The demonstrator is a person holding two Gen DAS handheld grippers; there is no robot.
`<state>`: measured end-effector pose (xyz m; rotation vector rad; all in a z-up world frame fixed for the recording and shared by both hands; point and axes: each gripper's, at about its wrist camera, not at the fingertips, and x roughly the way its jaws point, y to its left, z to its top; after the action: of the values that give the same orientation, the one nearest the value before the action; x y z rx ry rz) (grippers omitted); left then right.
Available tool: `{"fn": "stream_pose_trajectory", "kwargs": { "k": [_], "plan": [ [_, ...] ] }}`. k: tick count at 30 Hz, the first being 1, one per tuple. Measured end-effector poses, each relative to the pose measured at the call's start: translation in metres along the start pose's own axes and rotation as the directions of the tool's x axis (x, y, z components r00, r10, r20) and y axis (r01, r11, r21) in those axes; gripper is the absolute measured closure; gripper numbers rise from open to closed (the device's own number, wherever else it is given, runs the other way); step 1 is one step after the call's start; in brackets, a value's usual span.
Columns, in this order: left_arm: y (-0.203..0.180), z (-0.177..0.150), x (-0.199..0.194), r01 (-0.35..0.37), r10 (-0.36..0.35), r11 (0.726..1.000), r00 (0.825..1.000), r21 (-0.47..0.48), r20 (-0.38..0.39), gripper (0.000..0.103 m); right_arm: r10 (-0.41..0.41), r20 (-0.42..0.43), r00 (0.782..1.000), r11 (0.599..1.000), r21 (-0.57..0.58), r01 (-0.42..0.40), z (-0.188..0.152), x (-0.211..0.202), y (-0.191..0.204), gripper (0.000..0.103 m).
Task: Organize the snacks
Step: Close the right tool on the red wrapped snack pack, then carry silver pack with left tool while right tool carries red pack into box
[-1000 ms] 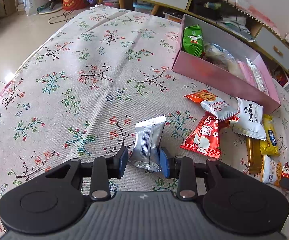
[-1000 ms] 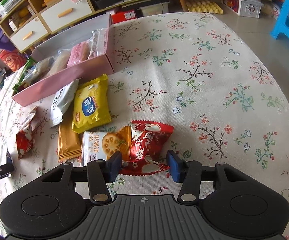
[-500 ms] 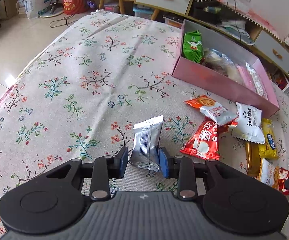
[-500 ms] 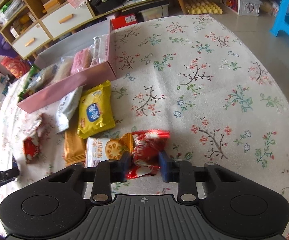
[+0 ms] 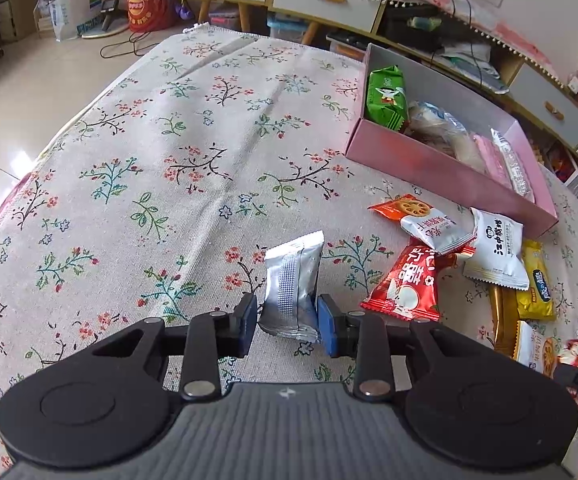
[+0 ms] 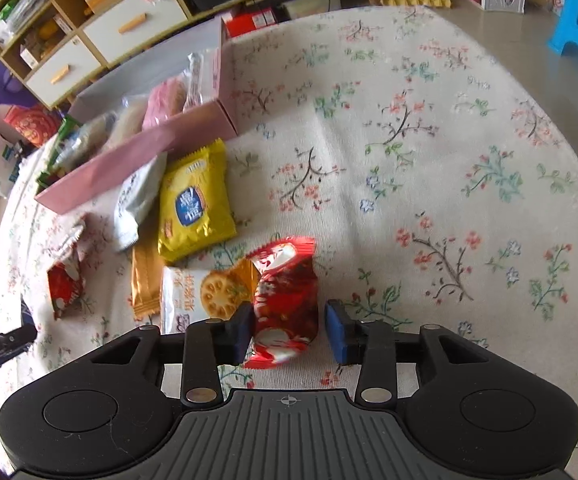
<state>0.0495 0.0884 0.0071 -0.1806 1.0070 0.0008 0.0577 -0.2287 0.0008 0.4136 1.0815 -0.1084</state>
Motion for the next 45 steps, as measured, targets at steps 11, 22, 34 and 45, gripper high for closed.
{"fn": "stream_pose_trajectory", "kwargs": {
  "k": [11,22,34,45],
  "plan": [
    [0.001,0.001,-0.003,0.009,-0.009,1.0,1.0,-0.006,0.006,0.073,-0.027,0.012,1.0,0.999,-0.041,0.028,-0.002,-0.005,0.004,0.072],
    [0.0,0.001,-0.006,0.009,-0.01,1.0,1.0,0.005,0.022,0.074,-0.022,0.093,0.995,0.999,-0.034,0.025,0.002,-0.024,0.004,0.074],
    [-0.011,0.004,-0.015,0.018,-0.021,0.999,0.997,0.048,0.071,0.075,0.03,0.142,0.989,0.997,-0.073,-0.02,0.005,-0.036,0.017,0.074],
    [-0.018,0.013,-0.025,0.077,-0.081,0.996,0.99,0.039,0.116,0.075,0.081,0.14,0.987,0.993,-0.093,-0.068,0.013,-0.039,0.027,0.074]
  ]
}}
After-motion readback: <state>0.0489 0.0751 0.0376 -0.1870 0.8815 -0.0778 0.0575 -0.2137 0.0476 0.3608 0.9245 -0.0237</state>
